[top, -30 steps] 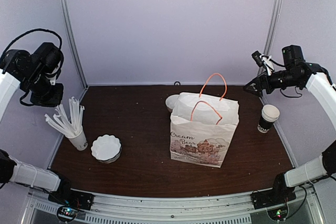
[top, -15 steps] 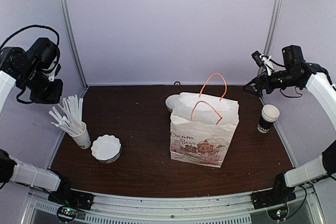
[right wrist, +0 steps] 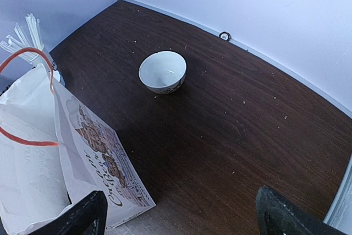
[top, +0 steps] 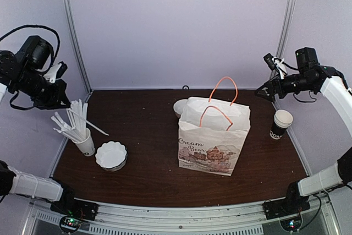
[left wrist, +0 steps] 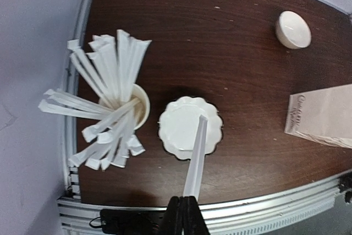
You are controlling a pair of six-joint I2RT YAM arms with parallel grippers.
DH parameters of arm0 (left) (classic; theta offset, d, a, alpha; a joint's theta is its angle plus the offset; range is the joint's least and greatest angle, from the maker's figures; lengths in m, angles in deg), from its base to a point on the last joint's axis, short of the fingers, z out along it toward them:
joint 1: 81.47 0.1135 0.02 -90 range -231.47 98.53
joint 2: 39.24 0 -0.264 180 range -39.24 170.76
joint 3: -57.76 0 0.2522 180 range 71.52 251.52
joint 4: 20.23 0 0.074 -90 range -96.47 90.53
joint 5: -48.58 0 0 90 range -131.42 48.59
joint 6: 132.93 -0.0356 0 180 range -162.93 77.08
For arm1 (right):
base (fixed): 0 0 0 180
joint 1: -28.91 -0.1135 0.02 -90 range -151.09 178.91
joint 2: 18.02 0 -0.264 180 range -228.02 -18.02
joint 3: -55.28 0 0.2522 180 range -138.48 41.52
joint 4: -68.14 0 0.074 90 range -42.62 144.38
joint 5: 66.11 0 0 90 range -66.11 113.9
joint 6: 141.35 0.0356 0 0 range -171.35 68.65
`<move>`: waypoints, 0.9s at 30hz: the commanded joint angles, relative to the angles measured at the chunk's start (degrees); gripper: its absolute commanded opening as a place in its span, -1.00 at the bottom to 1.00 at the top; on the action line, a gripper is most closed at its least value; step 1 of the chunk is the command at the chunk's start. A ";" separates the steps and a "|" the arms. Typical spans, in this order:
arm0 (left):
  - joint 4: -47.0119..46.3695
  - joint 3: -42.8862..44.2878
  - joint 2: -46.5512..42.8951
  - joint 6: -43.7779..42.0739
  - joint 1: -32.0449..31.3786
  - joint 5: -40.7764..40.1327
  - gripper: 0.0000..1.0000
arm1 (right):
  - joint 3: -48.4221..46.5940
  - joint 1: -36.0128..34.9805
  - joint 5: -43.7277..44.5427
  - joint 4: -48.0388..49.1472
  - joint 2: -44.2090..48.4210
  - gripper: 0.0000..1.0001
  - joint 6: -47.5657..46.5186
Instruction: Pack the takeout coffee
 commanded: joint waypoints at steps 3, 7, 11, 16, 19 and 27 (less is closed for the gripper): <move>-15.26 -2.29 0.15 -1.63 -1.20 22.58 -1.00 | -1.06 0.33 -0.26 -0.38 0.22 0.94 -0.17; -24.49 0.52 2.86 -2.86 -6.51 25.65 -1.00 | -1.10 0.39 0.34 -0.59 0.45 0.94 -0.25; -32.93 2.84 4.74 -3.67 -10.44 28.35 -1.00 | -0.58 0.39 1.02 -0.60 0.80 0.94 -0.42; -37.96 5.95 8.38 -4.61 -12.65 31.07 -1.00 | 0.10 0.33 2.18 -0.47 1.31 0.94 -0.86; -40.88 7.23 10.35 -4.86 -14.03 33.42 -1.00 | 0.47 0.34 2.47 -0.33 1.42 0.94 -1.03; -39.04 10.76 16.19 -7.49 -19.08 33.65 -1.00 | 0.45 0.33 2.70 -0.25 1.34 0.94 -1.13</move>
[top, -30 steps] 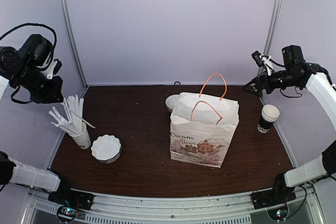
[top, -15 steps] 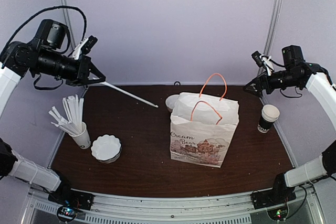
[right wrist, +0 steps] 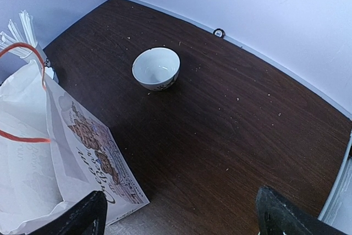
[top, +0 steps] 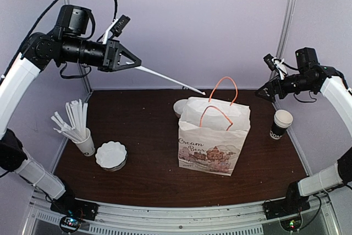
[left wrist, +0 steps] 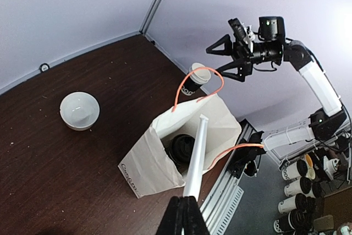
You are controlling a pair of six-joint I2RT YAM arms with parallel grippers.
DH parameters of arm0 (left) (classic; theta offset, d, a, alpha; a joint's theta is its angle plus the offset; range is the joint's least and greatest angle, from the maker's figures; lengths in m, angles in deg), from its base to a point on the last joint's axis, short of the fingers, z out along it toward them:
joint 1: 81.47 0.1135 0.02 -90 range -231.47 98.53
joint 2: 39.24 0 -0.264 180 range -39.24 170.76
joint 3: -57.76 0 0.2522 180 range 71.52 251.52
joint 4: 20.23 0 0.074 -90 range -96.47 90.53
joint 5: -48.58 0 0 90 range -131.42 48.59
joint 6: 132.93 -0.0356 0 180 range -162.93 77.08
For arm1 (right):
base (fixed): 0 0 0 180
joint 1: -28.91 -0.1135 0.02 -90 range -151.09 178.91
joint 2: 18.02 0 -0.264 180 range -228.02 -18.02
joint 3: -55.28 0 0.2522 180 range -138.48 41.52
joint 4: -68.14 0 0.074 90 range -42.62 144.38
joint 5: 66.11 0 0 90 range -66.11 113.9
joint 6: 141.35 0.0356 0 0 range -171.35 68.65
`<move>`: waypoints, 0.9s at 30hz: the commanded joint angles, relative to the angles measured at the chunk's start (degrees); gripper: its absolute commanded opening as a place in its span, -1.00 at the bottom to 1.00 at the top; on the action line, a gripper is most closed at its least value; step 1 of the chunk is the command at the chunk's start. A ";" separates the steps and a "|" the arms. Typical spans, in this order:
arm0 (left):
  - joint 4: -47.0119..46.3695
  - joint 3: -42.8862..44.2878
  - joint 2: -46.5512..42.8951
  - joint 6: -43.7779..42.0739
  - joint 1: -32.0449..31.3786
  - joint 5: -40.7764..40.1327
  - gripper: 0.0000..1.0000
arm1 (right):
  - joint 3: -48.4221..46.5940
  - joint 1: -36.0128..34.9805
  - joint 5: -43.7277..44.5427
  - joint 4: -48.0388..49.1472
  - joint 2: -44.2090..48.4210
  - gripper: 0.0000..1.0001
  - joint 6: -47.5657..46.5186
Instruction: Pack the takeout coffee
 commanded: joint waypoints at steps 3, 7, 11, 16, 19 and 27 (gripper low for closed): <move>1.04 2.60 3.89 -4.71 -3.36 -3.47 -1.00 | 0.67 0.36 1.15 0.03 1.41 0.94 -0.51; 2.45 2.22 6.64 -6.67 -4.91 -5.53 -1.00 | 1.05 0.34 1.33 0.19 1.49 0.94 -0.63; 2.99 2.74 10.77 -8.50 -7.09 -7.43 -1.00 | 1.25 0.33 1.37 0.25 1.49 0.94 -0.65; 7.74 9.58 17.56 -11.02 -8.30 -10.19 -0.93 | 1.22 0.34 1.35 0.27 1.40 0.94 -0.59; 11.58 16.85 22.41 -13.42 -8.70 -11.44 -0.13 | 0.65 0.34 1.71 -0.08 1.23 0.94 -0.72; 4.59 15.05 20.73 -16.31 -9.73 -11.32 0.57 | -3.43 0.33 1.94 -2.54 0.88 0.95 -0.82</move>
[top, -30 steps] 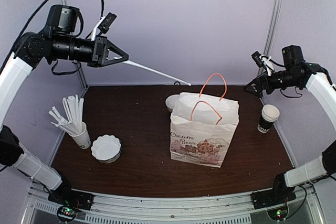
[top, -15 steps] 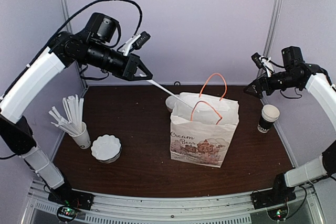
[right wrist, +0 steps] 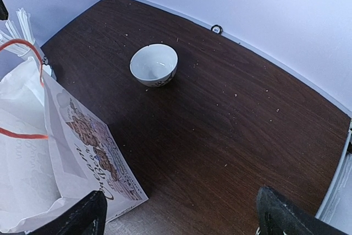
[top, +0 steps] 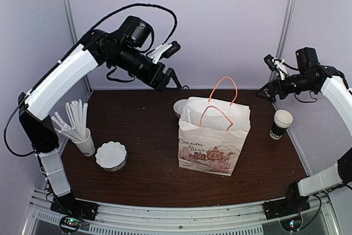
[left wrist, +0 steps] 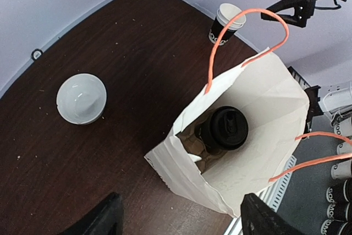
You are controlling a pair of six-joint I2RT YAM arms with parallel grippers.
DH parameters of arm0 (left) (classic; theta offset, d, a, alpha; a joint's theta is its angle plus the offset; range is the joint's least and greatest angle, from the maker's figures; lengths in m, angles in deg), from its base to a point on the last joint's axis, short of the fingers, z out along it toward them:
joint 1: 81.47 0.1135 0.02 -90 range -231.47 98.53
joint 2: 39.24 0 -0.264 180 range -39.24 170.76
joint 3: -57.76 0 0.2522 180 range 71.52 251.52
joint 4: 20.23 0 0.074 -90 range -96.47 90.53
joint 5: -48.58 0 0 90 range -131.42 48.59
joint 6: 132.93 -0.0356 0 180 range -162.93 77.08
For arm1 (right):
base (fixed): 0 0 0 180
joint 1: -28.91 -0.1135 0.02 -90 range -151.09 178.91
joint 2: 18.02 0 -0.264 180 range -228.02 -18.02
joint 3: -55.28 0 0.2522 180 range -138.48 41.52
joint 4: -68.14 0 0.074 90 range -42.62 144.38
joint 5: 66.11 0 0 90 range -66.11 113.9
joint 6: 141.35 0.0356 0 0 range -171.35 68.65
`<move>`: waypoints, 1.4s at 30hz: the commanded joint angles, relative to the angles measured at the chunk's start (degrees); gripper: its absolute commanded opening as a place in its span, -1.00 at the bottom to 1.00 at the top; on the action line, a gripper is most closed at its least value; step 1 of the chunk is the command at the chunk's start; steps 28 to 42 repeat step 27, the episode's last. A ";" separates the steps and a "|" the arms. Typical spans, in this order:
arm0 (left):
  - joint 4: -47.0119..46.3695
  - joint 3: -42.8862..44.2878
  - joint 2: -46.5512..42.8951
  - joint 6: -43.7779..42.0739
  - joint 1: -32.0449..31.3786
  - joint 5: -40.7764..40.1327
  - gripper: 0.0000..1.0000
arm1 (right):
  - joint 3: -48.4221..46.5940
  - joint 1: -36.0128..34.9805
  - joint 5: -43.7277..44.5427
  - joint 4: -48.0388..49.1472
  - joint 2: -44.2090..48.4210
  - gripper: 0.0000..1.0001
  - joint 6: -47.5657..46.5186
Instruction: Pack the takeout coffee
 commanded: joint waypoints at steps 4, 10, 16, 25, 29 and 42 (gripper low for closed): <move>-8.01 -5.45 -8.24 -6.57 -0.48 -10.06 0.75 | -5.45 0.33 4.61 -1.00 0.92 0.97 1.27; -17.92 -17.96 -16.83 -13.18 -0.01 -30.44 0.95 | -8.77 0.34 11.98 0.85 1.30 0.99 4.97; -23.59 -26.20 -21.14 -15.78 3.64 -41.73 0.95 | -9.70 0.34 22.49 6.15 3.79 0.99 14.36; -28.27 -34.31 -24.12 -12.62 9.82 -42.95 0.95 | -8.47 0.33 31.46 9.00 5.73 0.99 19.19; -29.38 -35.27 -24.67 -12.39 9.82 -42.87 0.95 | -8.14 0.33 30.65 8.92 5.92 0.99 19.54; -29.38 -35.27 -24.67 -12.39 9.82 -42.87 0.95 | -8.14 0.33 30.65 8.92 5.92 0.99 19.54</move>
